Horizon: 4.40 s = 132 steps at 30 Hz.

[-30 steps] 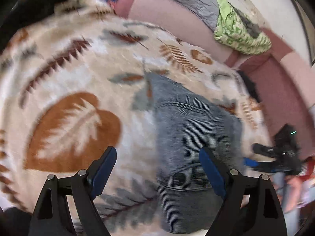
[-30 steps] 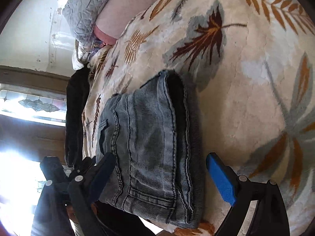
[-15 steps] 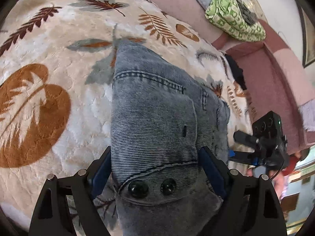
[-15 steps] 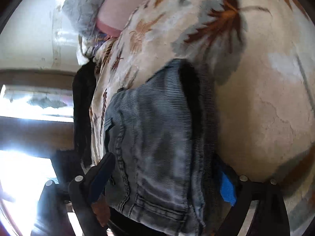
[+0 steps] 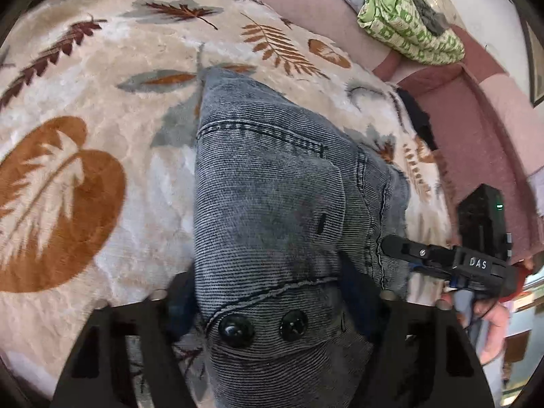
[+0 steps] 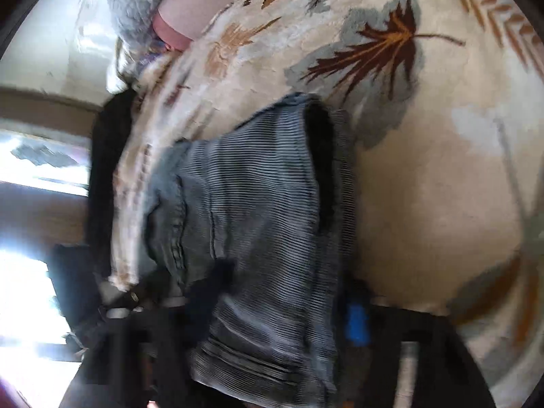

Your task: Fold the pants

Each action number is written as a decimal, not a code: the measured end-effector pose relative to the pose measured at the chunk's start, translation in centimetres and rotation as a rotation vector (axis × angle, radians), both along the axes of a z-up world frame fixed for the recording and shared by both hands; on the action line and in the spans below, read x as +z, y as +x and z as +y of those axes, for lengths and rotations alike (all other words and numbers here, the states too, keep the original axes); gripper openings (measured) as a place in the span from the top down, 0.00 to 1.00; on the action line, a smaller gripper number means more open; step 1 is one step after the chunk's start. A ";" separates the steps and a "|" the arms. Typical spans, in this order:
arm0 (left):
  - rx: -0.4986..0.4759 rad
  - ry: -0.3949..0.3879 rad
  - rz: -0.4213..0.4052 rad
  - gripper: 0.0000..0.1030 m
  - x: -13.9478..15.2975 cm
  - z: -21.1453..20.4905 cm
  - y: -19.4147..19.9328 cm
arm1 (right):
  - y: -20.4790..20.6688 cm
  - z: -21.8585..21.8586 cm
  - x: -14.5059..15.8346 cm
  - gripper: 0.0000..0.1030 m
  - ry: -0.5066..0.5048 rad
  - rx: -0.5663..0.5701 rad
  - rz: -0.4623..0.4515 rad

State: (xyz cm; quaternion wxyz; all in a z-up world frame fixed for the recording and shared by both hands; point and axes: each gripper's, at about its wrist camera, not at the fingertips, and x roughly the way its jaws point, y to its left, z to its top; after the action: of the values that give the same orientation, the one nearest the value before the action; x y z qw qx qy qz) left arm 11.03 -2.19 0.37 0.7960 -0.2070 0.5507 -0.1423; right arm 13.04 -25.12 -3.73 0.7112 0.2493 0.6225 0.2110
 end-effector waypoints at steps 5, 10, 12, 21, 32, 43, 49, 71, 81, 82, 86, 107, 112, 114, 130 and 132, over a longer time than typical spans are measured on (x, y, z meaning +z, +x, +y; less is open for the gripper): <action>-0.023 0.072 -0.069 0.57 1.1 -1.1 -0.7 | -0.4 0.0 0.6 0.68 -0.001 0.006 -0.038; -0.040 0.157 -0.129 0.69 2.4 -1.9 -1.3 | -1.1 0.8 2.8 0.76 -0.020 0.021 -0.111; -0.046 0.176 -0.160 0.70 3.1 -2.0 -1.6 | -1.2 0.6 3.8 0.78 -0.007 0.019 -0.134; -0.039 0.250 -0.354 0.71 8.7 -1.7 -1.6 | 0.0 1.4 9.3 0.80 0.035 0.027 -0.272; 0.046 0.181 -0.382 0.69 8.3 2.1 3.7 | 6.4 5.0 9.9 0.80 -0.002 0.047 -0.350; 0.162 0.136 -0.160 0.29 2.7 4.8 4.2 | 5.8 4.4 4.5 0.45 -0.107 0.013 -0.256; 0.107 0.267 -0.248 0.20 4.1 3.2 0.9 | 1.5 5.3 7.3 0.31 -0.038 0.048 -0.352; 0.056 0.366 -0.167 0.16 0.5 2.2 2.1 | 12.5 10.1 1.1 0.03 -0.531 0.111 -0.220; 0.239 0.075 -0.223 0.16 3.2 7.5 0.8 | 13.7 14.2 11.3 0.02 -0.480 0.202 -0.375; 0.239 0.014 -0.175 0.16 2.4 7.8 1.3 | 14.8 16.6 12.2 0.02 -0.441 0.264 -0.361; 0.232 -0.076 -0.118 0.16 1.1 7.6 2.1 | 18.4 24.6 12.1 0.02 -0.447 0.462 -0.250; 0.133 0.031 -0.168 0.16 -0.7 3.5 3.0 | 21.9 22.2 5.6 0.45 -0.391 0.201 -0.050; 0.131 0.040 -0.179 0.17 -0.6 3.5 2.7 | 20.5 20.0 8.5 0.43 -0.328 0.152 -0.105; 0.133 0.037 -0.184 0.17 -0.6 3.5 2.7 | 20.5 18.6 9.2 0.42 -0.305 0.096 -0.123; 0.147 0.085 -0.205 0.16 0.6 4.4 0.8 | 11.4 11.0 9.9 0.38 -0.246 0.131 -0.251; 0.170 0.140 -0.229 0.16 1.9 4.6 -0.1 | 9.4 9.7 10.9 0.34 -0.214 0.104 -0.286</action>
State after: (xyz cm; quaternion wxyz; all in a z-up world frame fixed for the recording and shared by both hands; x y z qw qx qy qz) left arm 10.89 2.39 2.29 0.8753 -0.1793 0.4453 -0.0585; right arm 22.44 -15.39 7.20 0.8029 0.1073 0.5461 0.2135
